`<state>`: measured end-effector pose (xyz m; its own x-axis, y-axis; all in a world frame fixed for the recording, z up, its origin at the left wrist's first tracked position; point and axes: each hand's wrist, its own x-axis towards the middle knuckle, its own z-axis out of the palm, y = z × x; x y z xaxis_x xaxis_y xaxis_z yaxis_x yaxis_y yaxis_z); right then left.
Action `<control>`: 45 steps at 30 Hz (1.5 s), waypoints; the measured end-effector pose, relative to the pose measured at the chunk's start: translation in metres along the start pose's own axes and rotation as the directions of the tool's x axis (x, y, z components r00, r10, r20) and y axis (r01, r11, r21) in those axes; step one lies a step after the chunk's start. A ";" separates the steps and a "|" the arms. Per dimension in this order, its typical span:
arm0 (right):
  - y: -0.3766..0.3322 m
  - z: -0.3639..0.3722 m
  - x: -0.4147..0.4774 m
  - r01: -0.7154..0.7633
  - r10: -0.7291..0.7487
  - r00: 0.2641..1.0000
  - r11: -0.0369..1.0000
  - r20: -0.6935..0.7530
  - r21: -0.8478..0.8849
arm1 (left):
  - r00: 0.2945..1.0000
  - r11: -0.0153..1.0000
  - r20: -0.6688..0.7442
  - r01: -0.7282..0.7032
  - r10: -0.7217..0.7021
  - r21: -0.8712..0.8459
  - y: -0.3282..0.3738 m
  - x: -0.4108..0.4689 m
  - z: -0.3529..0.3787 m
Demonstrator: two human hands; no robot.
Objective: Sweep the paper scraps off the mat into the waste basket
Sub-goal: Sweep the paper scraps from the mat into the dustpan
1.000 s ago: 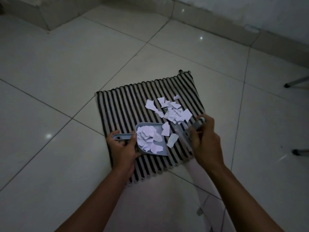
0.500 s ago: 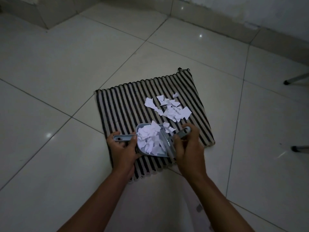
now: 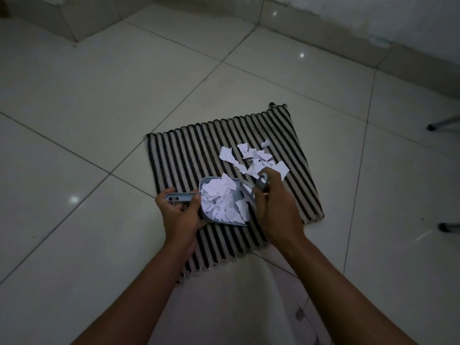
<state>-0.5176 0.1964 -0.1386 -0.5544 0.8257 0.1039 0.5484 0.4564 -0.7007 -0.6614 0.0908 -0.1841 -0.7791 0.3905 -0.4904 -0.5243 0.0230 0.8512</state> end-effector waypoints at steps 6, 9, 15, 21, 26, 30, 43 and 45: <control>0.009 -0.005 0.007 -0.055 0.063 0.989 0.996 -0.133 0.064 | 1.000 1.000 0.004 -0.009 0.009 -0.004 -0.003 0.000 -0.004; 0.007 0.002 0.005 -0.033 0.034 0.995 0.999 -0.093 0.012 | 1.000 1.000 0.002 -0.008 0.008 0.004 -0.004 0.001 -0.004; 0.000 0.004 0.009 -0.028 0.040 0.990 0.996 -0.134 0.090 | 0.999 1.000 0.028 -0.015 0.015 -0.010 -0.002 0.002 0.000; -0.001 0.012 0.003 -0.034 0.040 0.991 0.998 -0.127 0.049 | 1.000 1.000 0.007 -0.012 0.012 -0.001 -0.004 0.001 -0.003; -0.009 0.017 -0.008 -0.021 0.039 0.994 0.986 -0.102 0.167 | 1.000 1.000 -0.001 0.000 0.000 -0.019 -0.004 0.003 -0.003; 0.004 0.004 -0.006 -0.066 0.107 0.973 0.978 -0.206 0.197 | 1.000 1.000 -0.008 -0.003 0.003 -0.023 -0.004 0.004 -0.007; -0.006 0.003 0.035 -0.018 0.051 0.980 0.986 -0.193 0.166 | 0.999 0.995 -0.054 0.000 -0.005 -0.099 0.008 0.020 -0.009; -0.007 0.005 0.056 0.005 0.022 0.981 0.990 -0.190 0.140 | 0.998 0.993 -0.061 -0.013 0.006 -0.116 0.013 0.027 -0.010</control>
<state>-0.5555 0.2376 -0.1315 -0.4130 0.8835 0.2210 0.4524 0.4096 -0.7922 -0.6926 0.0923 -0.1878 -0.8018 0.3340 -0.4956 -0.5502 -0.0889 0.8303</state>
